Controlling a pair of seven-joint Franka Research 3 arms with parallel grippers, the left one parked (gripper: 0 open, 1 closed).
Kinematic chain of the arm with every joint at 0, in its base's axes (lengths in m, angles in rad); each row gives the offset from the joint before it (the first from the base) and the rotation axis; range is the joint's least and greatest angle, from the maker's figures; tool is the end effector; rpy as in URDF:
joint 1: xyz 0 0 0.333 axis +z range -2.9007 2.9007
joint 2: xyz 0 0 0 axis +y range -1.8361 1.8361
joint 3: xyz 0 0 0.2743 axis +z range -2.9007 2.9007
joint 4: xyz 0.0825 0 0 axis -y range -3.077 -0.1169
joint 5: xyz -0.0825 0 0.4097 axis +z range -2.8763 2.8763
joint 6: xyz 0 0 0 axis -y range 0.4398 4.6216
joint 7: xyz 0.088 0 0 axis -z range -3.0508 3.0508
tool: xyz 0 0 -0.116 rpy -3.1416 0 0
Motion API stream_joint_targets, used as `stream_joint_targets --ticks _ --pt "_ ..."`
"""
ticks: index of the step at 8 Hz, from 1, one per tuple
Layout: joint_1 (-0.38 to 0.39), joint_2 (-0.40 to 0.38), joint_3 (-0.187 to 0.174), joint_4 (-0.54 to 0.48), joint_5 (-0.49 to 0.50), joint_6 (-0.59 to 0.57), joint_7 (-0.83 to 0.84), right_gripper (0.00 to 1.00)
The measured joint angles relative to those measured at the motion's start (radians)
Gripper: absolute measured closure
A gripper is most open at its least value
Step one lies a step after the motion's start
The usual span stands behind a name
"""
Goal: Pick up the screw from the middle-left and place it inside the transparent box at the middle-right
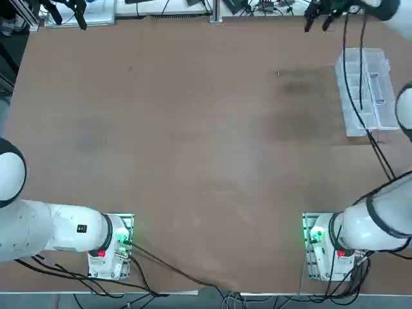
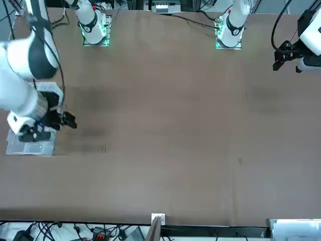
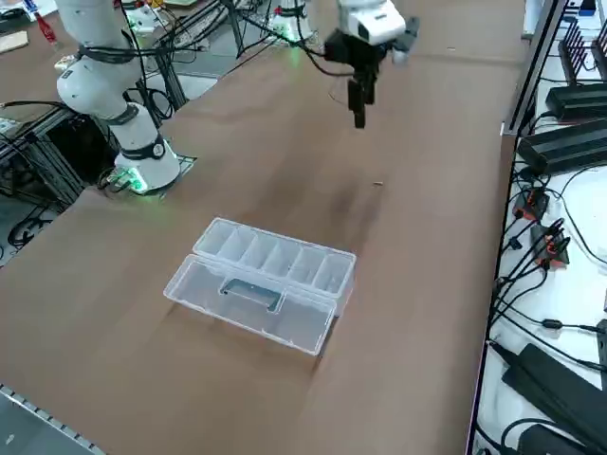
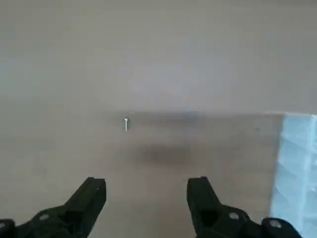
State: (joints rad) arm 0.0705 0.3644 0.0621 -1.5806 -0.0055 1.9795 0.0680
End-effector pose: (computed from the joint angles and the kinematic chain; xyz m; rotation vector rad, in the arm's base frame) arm 0.6728 0.0856 0.3744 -3.1193 -0.0971 -0.0520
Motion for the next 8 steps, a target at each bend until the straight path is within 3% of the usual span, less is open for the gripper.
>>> stream_joint_targets --ticks 3,8 --pt "0.07 0.126 0.002 0.018 -0.106 0.061 0.019 0.0" --pt "0.077 0.308 -0.004 0.108 -0.113 0.193 0.089 0.03"
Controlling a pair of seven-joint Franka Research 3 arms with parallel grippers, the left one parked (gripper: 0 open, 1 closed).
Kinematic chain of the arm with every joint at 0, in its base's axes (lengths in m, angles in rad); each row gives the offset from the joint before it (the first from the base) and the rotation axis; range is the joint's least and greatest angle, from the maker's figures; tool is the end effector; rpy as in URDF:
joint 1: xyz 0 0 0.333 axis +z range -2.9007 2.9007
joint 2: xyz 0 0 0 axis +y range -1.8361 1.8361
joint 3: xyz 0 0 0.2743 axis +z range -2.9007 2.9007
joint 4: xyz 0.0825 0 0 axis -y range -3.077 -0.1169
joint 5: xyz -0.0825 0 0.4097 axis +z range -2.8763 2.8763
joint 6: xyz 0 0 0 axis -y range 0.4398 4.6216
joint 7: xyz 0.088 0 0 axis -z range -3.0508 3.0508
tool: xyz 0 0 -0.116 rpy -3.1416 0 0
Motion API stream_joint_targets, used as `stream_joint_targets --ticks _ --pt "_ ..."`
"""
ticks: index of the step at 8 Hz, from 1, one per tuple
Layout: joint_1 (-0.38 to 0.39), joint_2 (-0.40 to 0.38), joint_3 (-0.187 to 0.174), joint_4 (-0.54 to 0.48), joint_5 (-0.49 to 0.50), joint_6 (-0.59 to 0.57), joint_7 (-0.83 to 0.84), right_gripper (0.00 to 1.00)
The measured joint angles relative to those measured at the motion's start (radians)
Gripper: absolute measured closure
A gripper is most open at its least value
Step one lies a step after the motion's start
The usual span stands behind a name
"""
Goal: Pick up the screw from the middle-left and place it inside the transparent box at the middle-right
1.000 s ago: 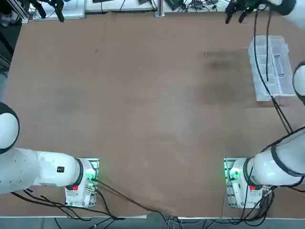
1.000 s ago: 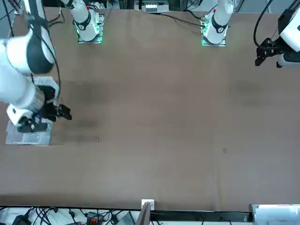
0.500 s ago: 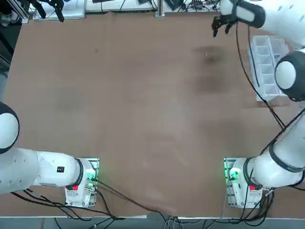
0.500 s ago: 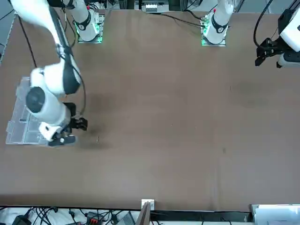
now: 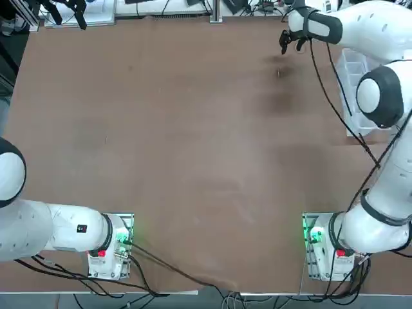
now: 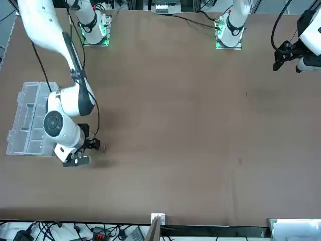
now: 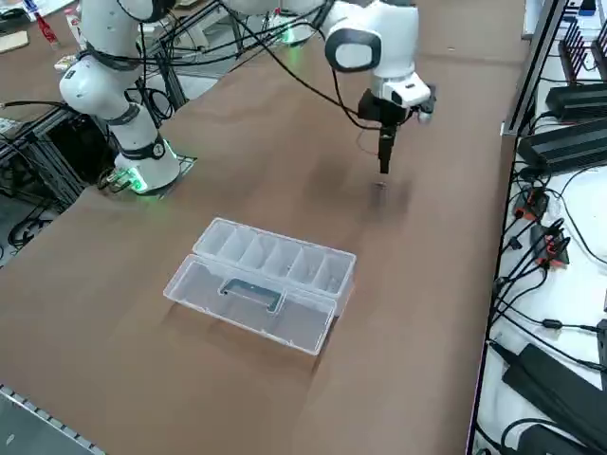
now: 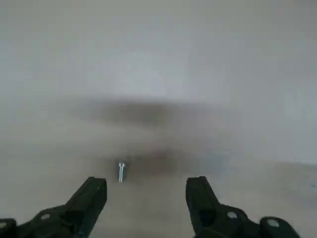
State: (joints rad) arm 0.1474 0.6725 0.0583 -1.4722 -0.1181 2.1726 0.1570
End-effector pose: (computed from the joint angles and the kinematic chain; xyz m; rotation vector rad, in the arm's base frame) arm 0.7028 0.1357 0.2303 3.0812 0.1557 0.0620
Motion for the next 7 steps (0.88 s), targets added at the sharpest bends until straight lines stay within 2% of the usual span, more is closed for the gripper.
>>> stream_joint_targets --ticks 3,7 --pt "0.003 0.058 0.002 0.021 0.05 0.072 0.118 0.05" --pt "0.016 0.083 0.003 0.007 0.091 0.141 0.15 0.09"
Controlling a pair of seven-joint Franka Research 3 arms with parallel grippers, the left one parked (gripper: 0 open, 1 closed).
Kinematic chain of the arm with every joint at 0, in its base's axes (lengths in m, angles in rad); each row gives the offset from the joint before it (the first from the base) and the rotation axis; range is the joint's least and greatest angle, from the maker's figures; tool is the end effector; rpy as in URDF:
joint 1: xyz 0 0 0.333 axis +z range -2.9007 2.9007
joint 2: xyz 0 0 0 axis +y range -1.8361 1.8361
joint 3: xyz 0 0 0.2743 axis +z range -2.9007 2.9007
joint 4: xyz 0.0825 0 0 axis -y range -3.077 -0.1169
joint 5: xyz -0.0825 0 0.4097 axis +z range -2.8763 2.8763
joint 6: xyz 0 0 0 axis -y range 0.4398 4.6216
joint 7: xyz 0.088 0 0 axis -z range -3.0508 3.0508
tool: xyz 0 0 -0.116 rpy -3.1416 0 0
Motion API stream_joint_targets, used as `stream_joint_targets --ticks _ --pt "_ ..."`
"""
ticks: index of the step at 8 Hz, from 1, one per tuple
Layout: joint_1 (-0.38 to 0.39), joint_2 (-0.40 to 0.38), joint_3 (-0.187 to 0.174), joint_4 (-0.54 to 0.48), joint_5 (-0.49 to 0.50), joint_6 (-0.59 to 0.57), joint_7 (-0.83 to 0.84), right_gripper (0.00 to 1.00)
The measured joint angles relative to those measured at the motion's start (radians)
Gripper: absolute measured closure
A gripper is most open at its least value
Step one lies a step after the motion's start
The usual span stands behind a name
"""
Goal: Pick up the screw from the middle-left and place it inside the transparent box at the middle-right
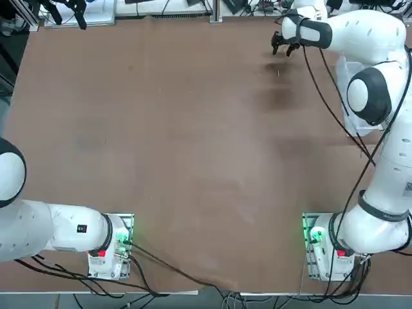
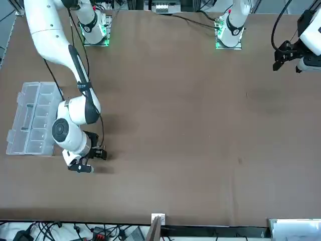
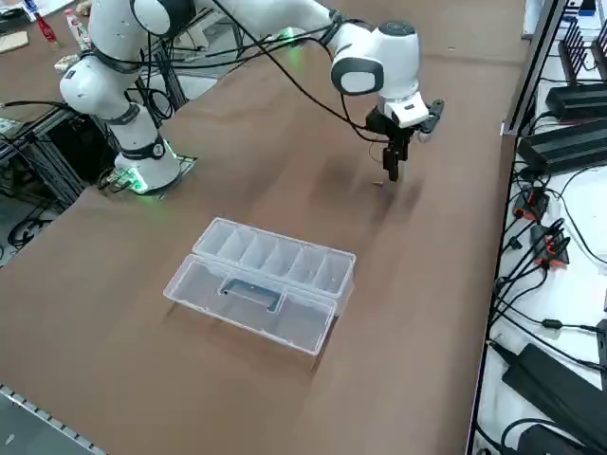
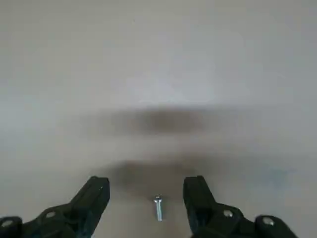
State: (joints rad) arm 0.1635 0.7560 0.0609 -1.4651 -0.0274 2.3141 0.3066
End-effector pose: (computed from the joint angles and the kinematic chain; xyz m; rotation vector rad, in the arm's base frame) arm 0.7061 0.1544 0.1870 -3.0921 0.1286 -0.1330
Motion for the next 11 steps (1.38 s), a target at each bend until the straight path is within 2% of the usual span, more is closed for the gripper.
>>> stream_joint_targets --ticks 11 --pt "0.006 0.018 -0.001 -0.074 0.0 0.012 0.0 0.22"
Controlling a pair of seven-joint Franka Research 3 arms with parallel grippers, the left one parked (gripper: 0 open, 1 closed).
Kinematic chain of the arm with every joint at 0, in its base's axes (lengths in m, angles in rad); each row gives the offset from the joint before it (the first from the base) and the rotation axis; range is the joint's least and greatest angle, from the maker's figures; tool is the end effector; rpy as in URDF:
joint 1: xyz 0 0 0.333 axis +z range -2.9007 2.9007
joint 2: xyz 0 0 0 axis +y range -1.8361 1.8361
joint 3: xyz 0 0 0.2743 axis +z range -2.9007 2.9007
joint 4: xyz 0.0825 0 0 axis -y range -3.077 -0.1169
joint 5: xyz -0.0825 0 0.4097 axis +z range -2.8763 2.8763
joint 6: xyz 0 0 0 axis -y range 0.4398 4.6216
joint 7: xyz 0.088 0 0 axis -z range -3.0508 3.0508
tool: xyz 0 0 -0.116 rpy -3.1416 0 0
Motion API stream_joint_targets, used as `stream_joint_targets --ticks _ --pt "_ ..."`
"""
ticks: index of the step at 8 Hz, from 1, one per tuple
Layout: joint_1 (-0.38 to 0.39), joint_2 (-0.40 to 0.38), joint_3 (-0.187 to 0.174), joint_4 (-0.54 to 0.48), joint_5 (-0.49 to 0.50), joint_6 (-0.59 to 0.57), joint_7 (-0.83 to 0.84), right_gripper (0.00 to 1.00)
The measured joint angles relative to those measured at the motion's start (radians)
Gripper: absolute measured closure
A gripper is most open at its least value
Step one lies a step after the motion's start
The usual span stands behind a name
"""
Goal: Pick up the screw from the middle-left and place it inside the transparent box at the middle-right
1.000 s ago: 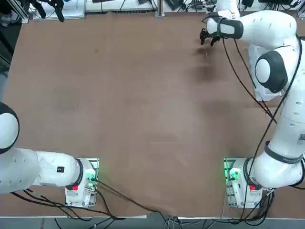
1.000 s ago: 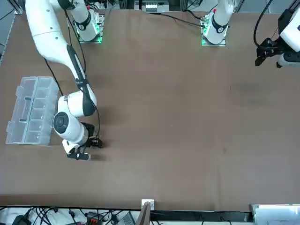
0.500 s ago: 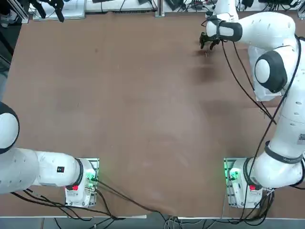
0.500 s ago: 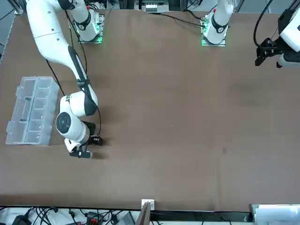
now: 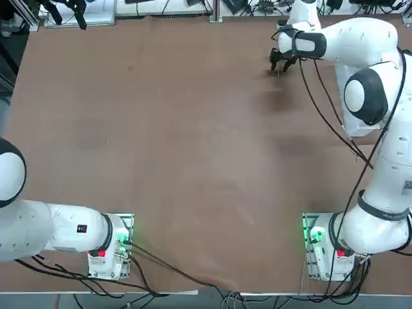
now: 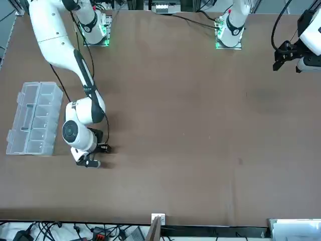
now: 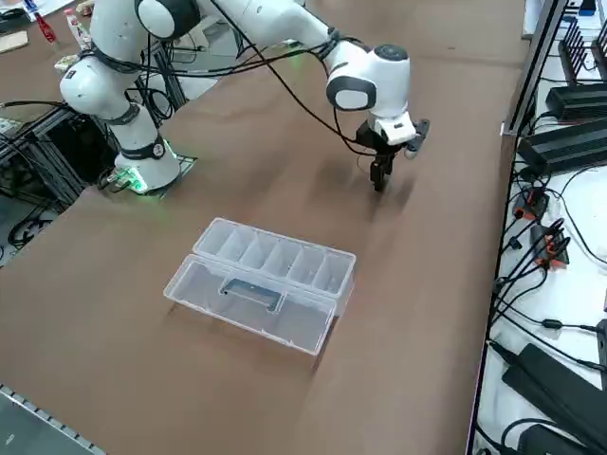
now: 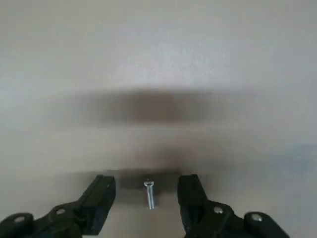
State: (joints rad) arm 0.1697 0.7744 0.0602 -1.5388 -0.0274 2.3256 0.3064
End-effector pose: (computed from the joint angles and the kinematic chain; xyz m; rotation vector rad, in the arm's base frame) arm 0.6808 0.1547 0.1411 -3.1146 0.1173 -0.0118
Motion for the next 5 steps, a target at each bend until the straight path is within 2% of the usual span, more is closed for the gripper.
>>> stream_joint_targets --ticks 5 --pt "0.0 0.0 0.0 -0.003 0.0 0.0 -0.001 0.31"
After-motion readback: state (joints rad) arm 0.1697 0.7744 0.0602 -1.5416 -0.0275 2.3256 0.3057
